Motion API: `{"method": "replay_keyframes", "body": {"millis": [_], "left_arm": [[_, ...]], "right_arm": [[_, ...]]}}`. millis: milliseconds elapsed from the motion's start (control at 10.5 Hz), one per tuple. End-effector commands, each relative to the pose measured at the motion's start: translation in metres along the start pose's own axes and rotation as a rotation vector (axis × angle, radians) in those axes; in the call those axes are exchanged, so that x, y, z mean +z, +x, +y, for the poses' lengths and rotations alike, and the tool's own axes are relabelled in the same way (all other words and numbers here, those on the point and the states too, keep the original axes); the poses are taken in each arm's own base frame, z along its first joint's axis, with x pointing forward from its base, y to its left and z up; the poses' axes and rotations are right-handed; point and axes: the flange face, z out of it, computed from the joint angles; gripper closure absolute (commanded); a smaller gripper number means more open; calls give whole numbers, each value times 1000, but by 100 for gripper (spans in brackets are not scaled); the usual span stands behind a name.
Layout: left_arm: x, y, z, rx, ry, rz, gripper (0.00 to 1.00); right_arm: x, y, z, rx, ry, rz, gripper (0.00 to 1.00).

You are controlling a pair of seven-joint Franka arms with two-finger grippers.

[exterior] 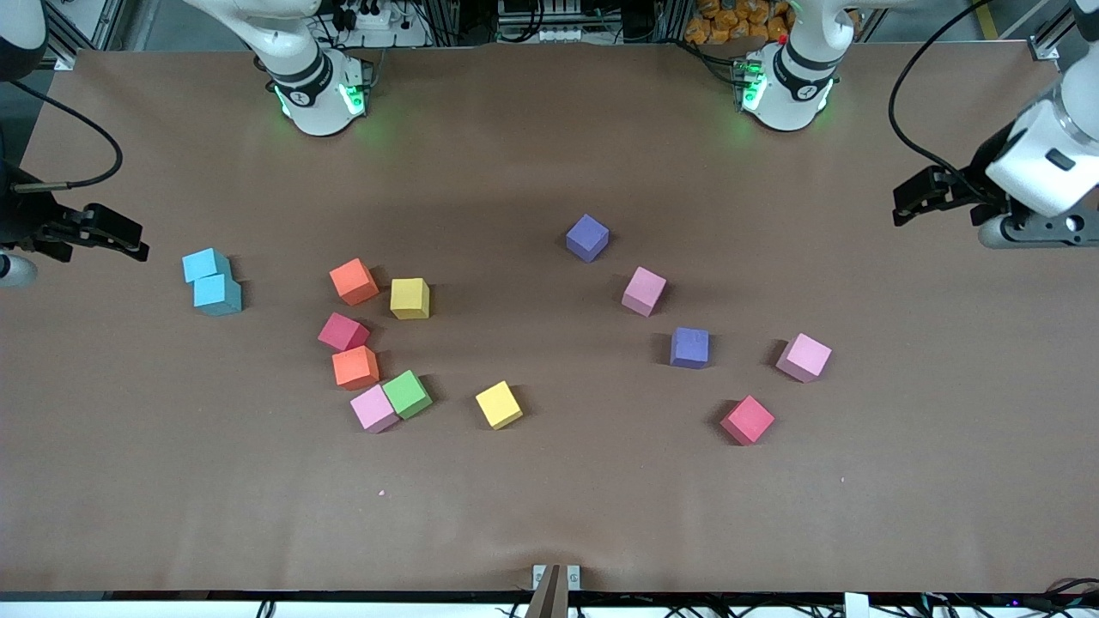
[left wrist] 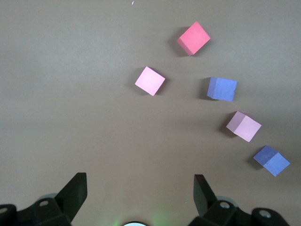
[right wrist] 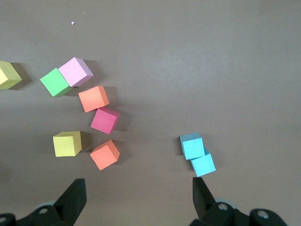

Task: Form number 2 with 11 blocks
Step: 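Reach the right gripper to the orange block while the left gripper reaches the purple block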

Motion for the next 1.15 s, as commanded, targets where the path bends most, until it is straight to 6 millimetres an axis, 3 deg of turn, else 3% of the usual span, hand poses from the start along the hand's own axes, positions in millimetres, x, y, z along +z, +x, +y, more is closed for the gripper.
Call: {"method": "replay_keyframes", "body": {"millis": [0, 191, 383, 669, 765, 956, 1052], "left_arm": [[39, 21, -3, -4, -17, -79, 0], [90, 48, -1, -7, -15, -148, 0], [124, 69, 18, -60, -20, -140, 0], [190, 78, 95, -103, -4, -126, 0], [210, 75, 115, -125, -1, -101, 0], [241, 66, 149, -127, -4, -64, 0], [257, 64, 165, -135, -8, -51, 0]], "right_arm": [[9, 6, -4, 4, 4, -11, 0], [28, 21, -12, -12, 11, -10, 0], [67, 45, -31, -45, 18, -23, 0], [141, 68, -75, -113, 31, 14, 0], [172, 81, -82, -126, 41, 11, 0], [218, 91, -134, -199, 52, 30, 0], [243, 93, -140, -208, 57, 28, 0]]}}
